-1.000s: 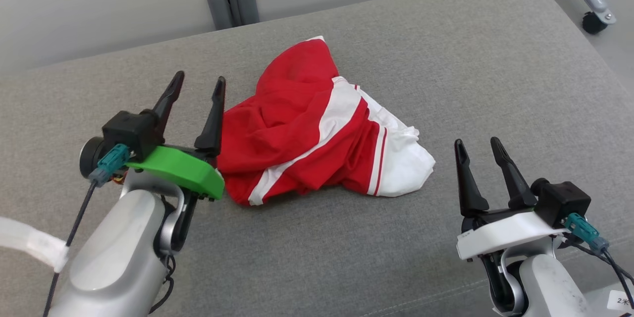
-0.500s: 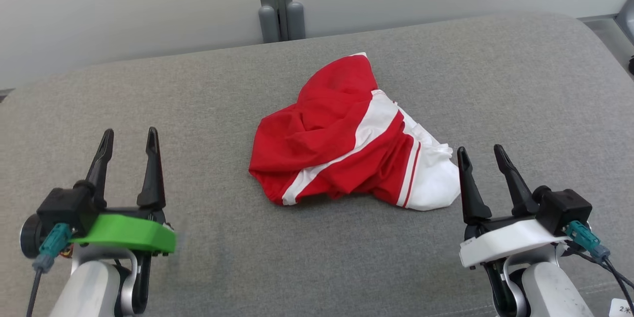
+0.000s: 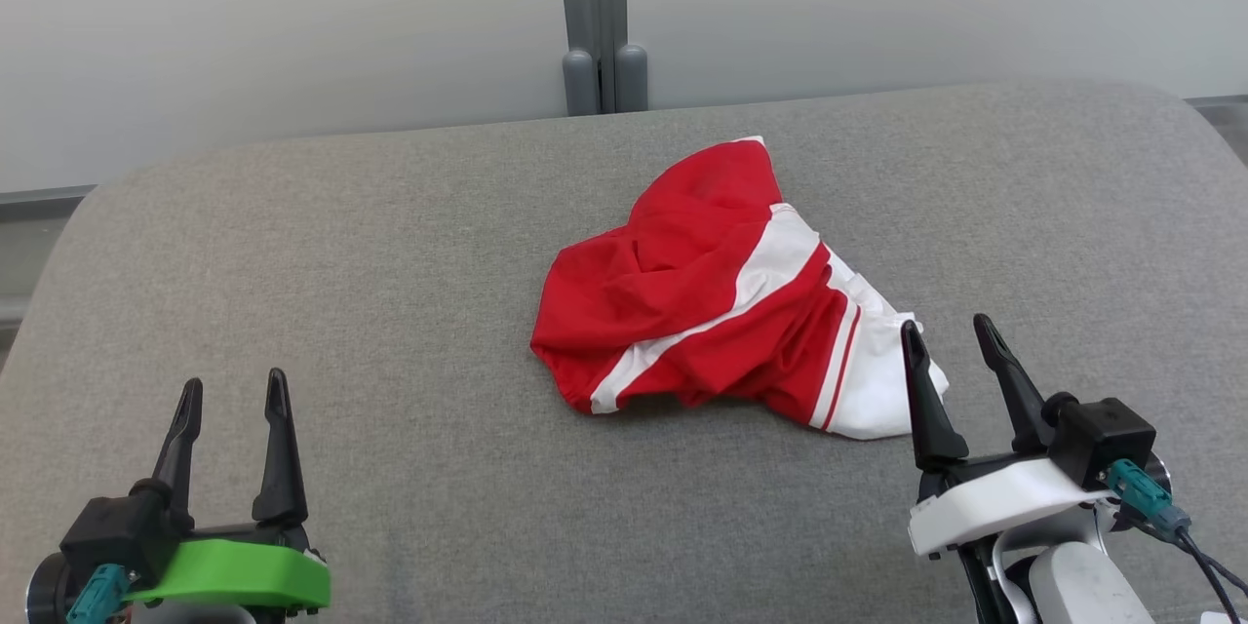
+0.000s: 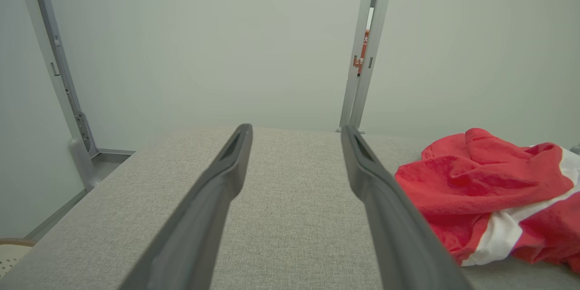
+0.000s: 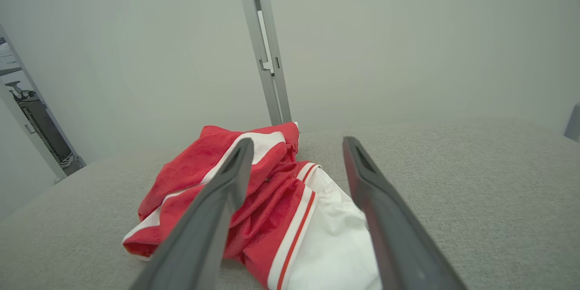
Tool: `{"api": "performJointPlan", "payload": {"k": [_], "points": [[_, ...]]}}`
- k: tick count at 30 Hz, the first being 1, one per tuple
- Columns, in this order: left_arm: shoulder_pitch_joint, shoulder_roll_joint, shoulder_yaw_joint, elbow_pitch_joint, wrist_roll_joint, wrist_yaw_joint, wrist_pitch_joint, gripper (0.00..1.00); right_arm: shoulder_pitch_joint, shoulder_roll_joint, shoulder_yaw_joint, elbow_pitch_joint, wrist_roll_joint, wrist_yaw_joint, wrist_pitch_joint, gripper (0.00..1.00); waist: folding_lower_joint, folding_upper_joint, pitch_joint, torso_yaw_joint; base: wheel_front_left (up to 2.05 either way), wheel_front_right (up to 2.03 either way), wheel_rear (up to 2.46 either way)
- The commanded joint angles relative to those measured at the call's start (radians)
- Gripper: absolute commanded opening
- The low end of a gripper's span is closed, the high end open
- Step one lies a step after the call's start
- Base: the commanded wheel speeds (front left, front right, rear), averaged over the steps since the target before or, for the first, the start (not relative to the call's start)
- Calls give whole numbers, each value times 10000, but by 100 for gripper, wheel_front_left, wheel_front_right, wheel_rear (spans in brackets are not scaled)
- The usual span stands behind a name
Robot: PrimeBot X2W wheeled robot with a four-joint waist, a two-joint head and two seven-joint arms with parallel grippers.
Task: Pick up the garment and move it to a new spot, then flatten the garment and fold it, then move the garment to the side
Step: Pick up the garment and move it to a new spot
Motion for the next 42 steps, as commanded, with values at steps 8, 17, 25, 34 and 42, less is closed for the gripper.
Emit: {"api": "performJointPlan", "payload": {"k": [8,17,25,34,42], "points": [[566,-412,509,-42,487,-478,9,100,421,-60,-186,107,-306,-5,-34,100,0,0,-170,176,0,0,0],[560,-632,763,386,837,-796,7,100,638,-71,-297,17,-405,-7,9,100,0,0,-116,132,0,0,0],[528,-777,937,392,1058,-881,9,100,727,-58,-345,-12,-430,-7,47,100,0,0,-120,143,0,0,0],[469,-862,1054,484,1143,-1013,9,100,694,-49,-314,74,-391,-7,28,100,0,0,-138,144,0,0,0],[470,-911,1162,498,1241,-1088,9,100,702,-39,-263,66,-370,-7,26,100,0,0,-151,98,0,0,0]]}}
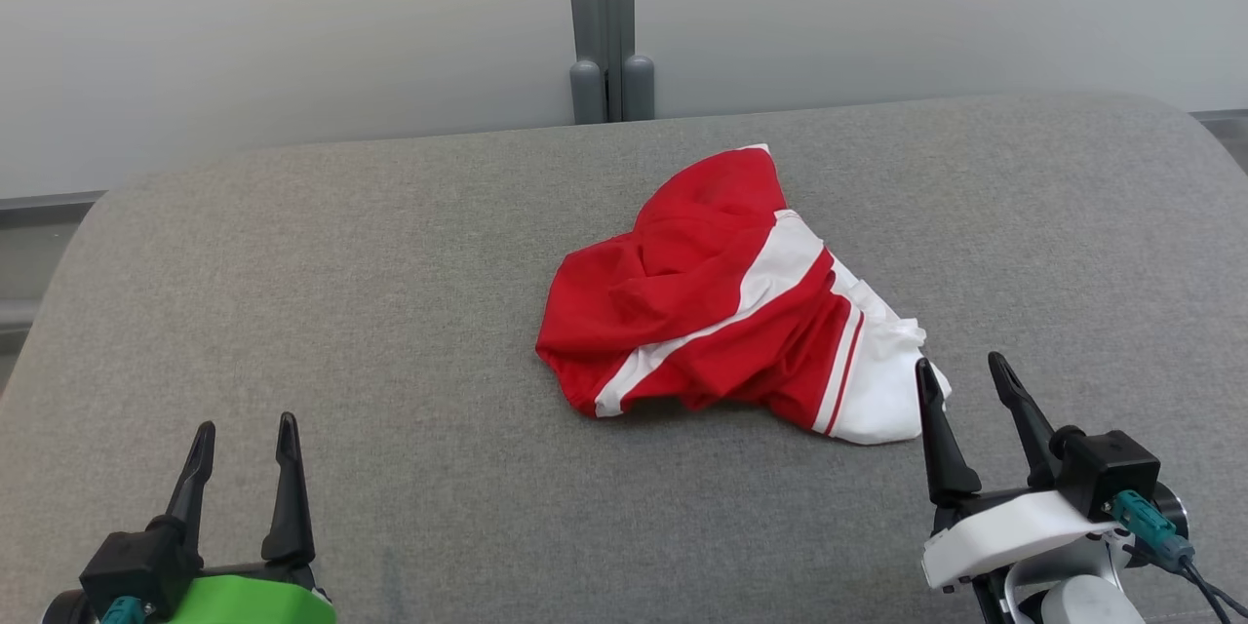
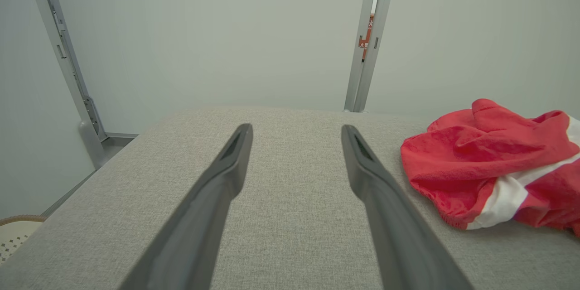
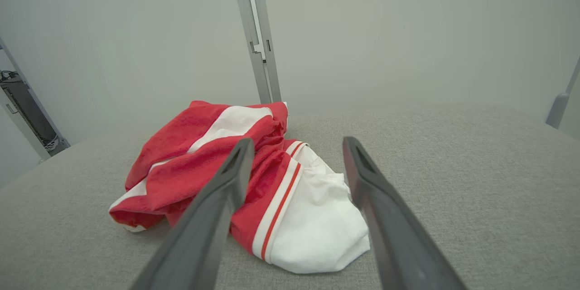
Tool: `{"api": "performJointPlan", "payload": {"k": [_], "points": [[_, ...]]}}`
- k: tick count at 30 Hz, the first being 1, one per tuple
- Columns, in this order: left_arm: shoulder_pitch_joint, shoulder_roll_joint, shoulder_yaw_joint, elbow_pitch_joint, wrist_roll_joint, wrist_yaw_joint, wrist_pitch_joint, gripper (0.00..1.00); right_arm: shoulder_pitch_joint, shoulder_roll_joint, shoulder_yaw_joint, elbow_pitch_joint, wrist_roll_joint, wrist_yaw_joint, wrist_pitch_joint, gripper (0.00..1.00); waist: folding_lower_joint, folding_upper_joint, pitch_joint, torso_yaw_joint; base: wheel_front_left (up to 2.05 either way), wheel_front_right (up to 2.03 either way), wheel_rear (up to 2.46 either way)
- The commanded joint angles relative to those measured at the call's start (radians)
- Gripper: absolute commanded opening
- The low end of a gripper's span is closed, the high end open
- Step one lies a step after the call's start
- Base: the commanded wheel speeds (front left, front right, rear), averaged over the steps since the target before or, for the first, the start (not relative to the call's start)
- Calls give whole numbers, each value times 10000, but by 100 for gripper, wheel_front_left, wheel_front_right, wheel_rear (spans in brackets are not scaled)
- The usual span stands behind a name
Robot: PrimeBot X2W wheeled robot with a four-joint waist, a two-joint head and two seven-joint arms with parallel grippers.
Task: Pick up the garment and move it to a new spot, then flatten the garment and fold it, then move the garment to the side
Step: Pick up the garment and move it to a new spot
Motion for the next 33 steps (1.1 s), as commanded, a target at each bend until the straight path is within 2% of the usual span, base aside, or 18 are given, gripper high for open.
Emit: {"api": "performJointPlan", "payload": {"k": [1,28,33], "points": [[-25,-17,67,9,49,-51,9,100,100,-13,11,8,43,-7,-20,100,0,-1,-2,-4,0,0,0],[-24,-46,189,41,245,-174,9,100,162,-1,14,36,75,-7,-51,100,0,-1,117,30,0,0,0],[-241,27,-47,133,298,-201,9,100,90,3,46,19,50,-7,-55,100,0,-1,219,-67,0,0,0]]}}
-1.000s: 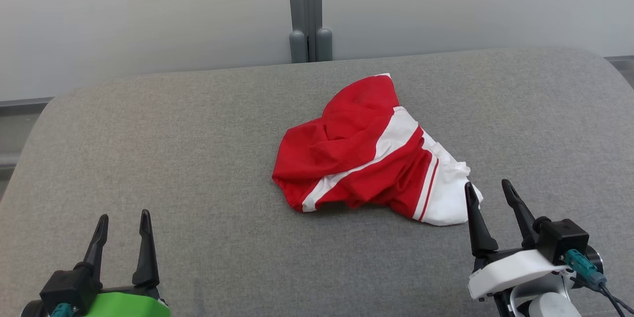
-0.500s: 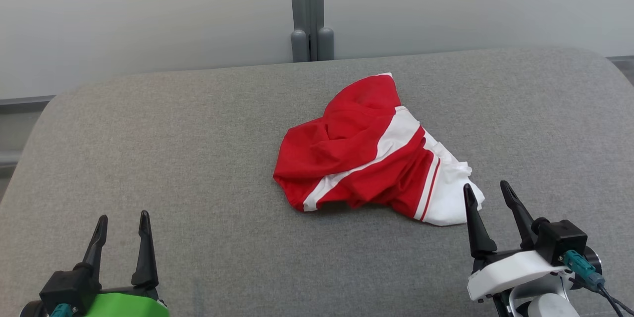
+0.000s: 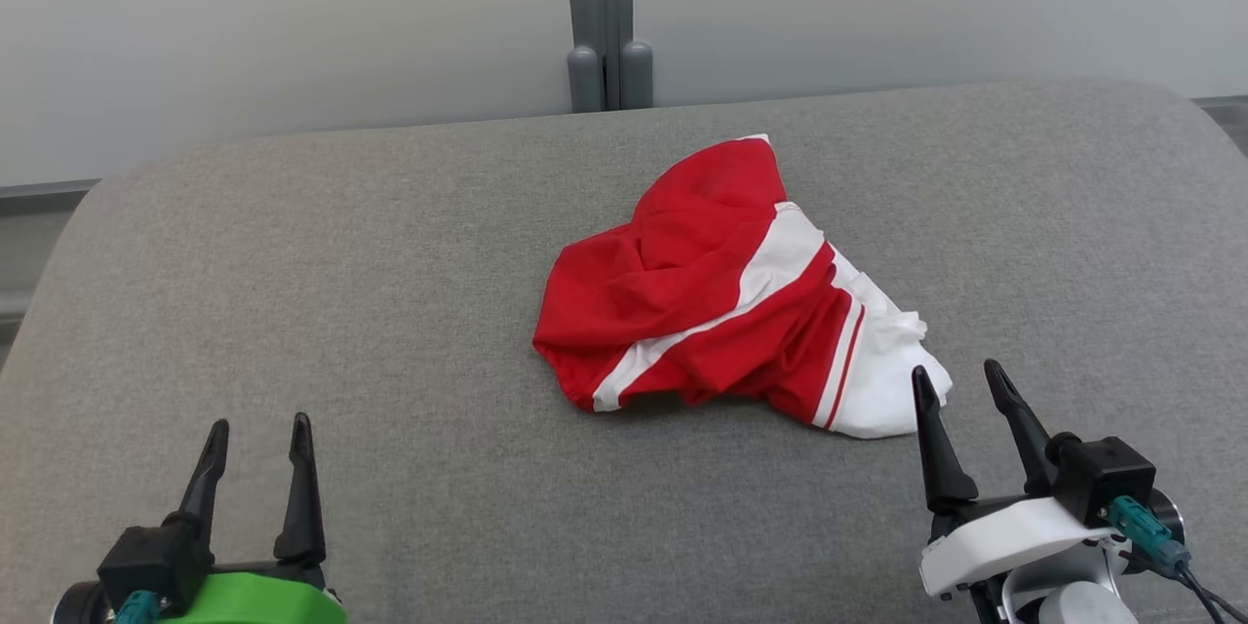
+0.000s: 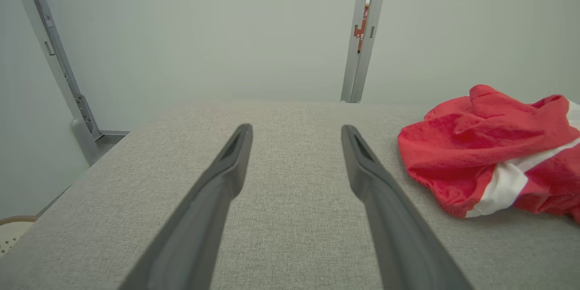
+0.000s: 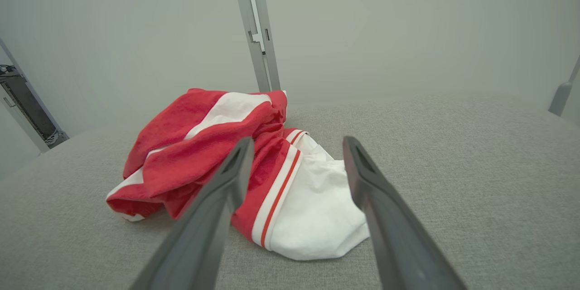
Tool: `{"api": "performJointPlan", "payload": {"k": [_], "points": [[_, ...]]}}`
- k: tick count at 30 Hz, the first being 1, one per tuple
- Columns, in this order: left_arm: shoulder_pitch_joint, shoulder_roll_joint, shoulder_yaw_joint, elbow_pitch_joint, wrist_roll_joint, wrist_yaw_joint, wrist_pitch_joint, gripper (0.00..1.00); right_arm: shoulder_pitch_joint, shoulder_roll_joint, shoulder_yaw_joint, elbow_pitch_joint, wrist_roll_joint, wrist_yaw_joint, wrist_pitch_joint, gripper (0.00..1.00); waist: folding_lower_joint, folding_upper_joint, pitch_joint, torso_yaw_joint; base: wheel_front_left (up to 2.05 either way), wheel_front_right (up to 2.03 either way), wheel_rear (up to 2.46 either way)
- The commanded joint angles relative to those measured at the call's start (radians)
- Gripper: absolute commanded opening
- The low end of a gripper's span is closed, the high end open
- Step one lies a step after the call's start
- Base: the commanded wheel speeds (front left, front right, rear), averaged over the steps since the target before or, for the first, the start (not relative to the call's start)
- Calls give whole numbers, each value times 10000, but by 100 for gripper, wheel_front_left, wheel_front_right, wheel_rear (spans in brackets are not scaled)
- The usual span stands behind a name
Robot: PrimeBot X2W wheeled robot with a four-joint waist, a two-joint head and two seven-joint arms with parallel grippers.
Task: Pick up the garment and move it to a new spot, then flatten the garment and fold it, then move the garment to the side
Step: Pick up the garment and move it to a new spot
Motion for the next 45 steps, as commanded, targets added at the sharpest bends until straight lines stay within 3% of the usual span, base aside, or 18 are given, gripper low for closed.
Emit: {"api": "performJointPlan", "payload": {"k": [1,9,22,32,40,41,43,45], "points": [[-295,94,-125,46,90,-42,9,100,-22,-10,24,-12,31,-7,-50,100,0,0,62,-71,0,0,0],[-1702,203,-1367,198,25,-79,9,100,-360,-12,81,26,49,-7,-49,100,0,0,424,-513,0,0,0],[-5106,993,-4690,1249,-708,-74,235,100,-952,-10,334,173,378,-7,-76,100,0,0,1373,-1677,0,0,0],[-5956,1270,-6188,2491,-1400,-74,237,100,-1190,-6,382,11,613,-7,-76,100,0,0,1871,-2590,0,0,0],[-5952,1412,-6980,3277,-1977,-75,154,100,-1091,-7,377,-34,673,-7,-76,100,0,0,1911,-2831,0,0,0],[-5923,1432,-7063,3350,-2087,-75,155,85,-1070,-7,378,-40,672,-7,-76,100,0,0,1896,-2838,0,0,0],[-5953,1486,-7186,3431,-2228,-75,122,0,-1029,-7,365,-51,657,-7,-78,100,0,0,1864,-2835,0,0,0],[-5983,1515,-7357,3510,-2383,-75,96,0,-1001,-9,347,-45,631,-7,-77,100,0,0,1821,-2812,0,0,0]]}}
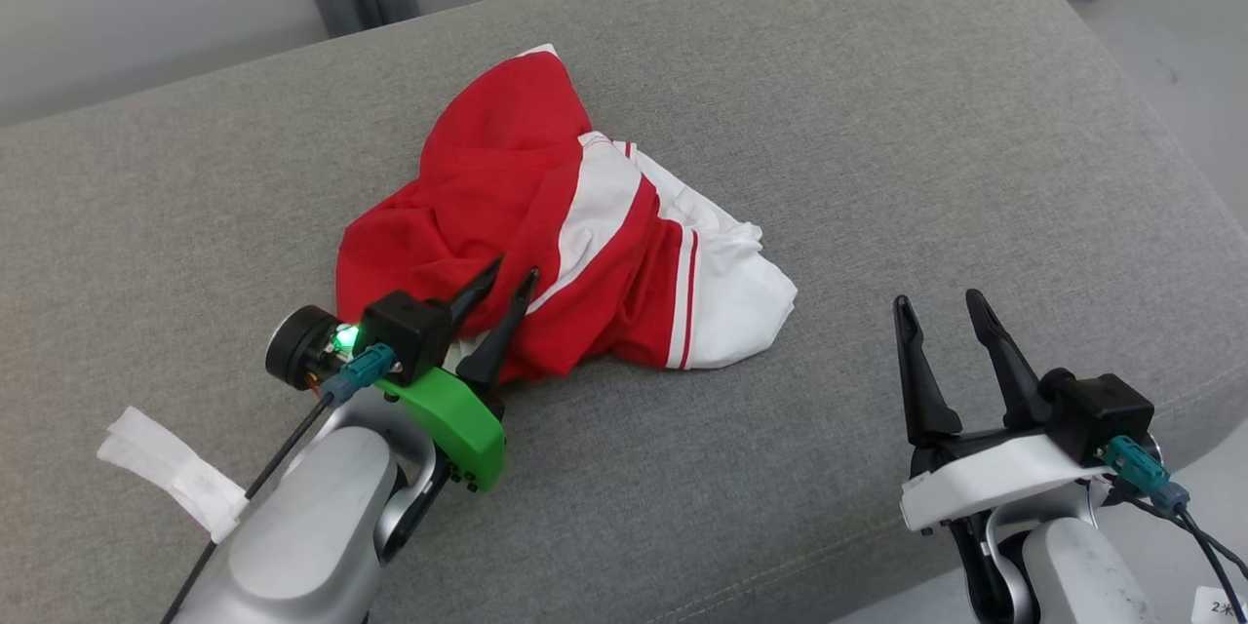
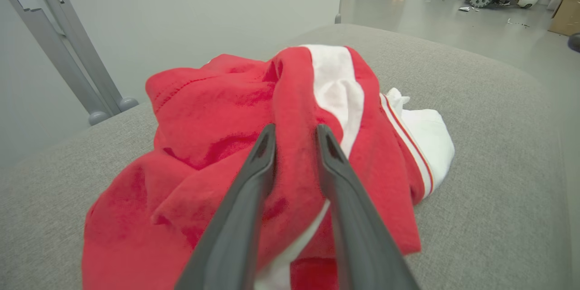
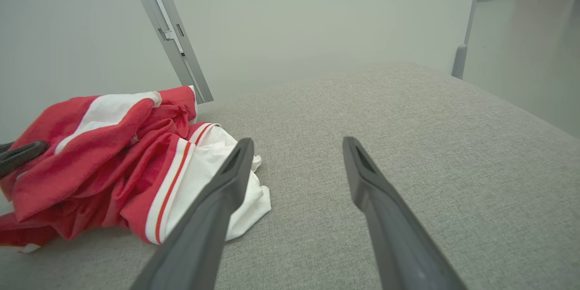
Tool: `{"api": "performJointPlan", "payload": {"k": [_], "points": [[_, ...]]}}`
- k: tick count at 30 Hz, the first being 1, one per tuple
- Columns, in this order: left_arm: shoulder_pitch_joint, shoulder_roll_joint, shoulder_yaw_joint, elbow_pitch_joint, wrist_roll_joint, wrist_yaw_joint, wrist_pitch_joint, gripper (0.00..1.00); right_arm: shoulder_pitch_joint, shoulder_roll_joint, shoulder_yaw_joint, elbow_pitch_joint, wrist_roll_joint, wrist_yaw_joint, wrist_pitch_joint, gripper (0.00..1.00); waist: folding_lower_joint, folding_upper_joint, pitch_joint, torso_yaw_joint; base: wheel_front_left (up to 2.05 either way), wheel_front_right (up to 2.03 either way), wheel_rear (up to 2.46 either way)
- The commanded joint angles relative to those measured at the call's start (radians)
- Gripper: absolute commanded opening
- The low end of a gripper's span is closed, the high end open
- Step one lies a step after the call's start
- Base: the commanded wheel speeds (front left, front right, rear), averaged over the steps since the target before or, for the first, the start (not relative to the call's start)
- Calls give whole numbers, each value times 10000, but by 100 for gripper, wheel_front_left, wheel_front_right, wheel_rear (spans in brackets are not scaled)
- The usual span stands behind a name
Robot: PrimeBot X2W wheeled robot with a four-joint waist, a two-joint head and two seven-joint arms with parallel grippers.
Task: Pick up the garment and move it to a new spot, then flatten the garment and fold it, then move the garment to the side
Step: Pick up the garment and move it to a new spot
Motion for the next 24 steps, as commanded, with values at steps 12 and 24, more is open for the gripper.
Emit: {"api": "performJointPlan", "payload": {"k": [12,24], "points": [[-1286,-109,3,88,-413,1,-171,0,116,-16,38,123,43,-7,-35,100,-1,-1,-411,63,0,0,0],[-4428,112,75,-814,-591,1,104,0,264,-18,44,194,194,-7,-35,100,-1,-1,-719,91,0,0,0]]}}
